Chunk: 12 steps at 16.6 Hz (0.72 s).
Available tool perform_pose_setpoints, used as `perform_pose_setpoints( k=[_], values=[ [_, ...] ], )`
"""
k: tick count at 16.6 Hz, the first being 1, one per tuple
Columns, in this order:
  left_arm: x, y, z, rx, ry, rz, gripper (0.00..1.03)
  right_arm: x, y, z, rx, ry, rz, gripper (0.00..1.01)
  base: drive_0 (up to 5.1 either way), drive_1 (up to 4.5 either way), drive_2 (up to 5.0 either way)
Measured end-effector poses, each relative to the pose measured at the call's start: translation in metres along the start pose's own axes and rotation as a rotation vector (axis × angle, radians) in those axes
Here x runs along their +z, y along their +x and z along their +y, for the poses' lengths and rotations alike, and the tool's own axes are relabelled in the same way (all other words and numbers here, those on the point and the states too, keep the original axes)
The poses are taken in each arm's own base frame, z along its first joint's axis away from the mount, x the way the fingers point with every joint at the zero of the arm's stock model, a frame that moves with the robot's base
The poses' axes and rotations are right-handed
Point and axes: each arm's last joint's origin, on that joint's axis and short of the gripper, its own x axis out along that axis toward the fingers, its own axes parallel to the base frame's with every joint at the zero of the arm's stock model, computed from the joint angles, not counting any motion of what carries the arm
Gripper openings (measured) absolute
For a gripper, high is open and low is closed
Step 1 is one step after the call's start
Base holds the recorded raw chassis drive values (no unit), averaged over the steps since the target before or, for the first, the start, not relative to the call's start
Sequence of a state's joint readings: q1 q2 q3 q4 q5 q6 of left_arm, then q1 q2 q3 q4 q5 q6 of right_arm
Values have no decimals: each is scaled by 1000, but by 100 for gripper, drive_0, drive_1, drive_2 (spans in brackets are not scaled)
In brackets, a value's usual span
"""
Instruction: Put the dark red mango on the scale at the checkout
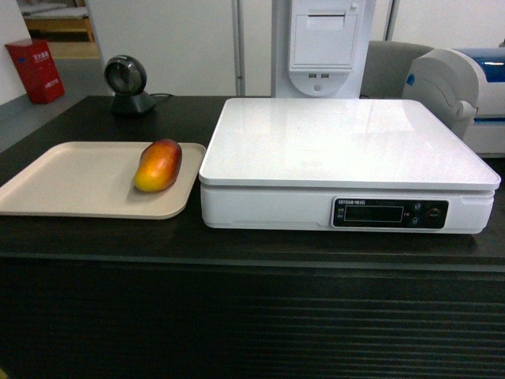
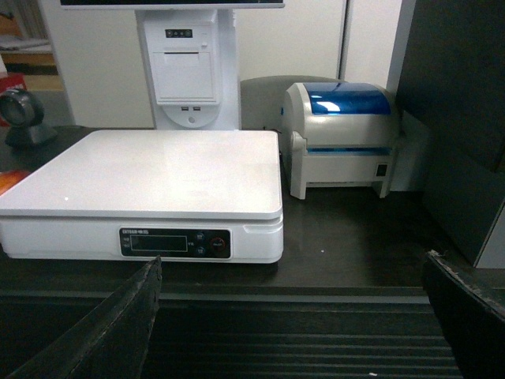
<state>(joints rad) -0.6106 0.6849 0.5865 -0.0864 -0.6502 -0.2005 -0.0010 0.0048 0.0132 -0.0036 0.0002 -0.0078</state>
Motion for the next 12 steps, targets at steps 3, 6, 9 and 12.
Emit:
perform_pose_setpoints(
  k=[3,6,9,12],
  values=[
    [8,100,10,5,85,78,98,0,0,0,1,0,0,98,0,0,0],
    [8,110,18,37,83,88,98,0,0,0,1,0,0,98,0,0,0],
    [6,126,29,55,73,122,98,0,0,0,2,0,0,98,0,0,0],
    [4,142,38,55,56,152,98,0,0,0,1,0,0,98,0,0,0]
  ],
)
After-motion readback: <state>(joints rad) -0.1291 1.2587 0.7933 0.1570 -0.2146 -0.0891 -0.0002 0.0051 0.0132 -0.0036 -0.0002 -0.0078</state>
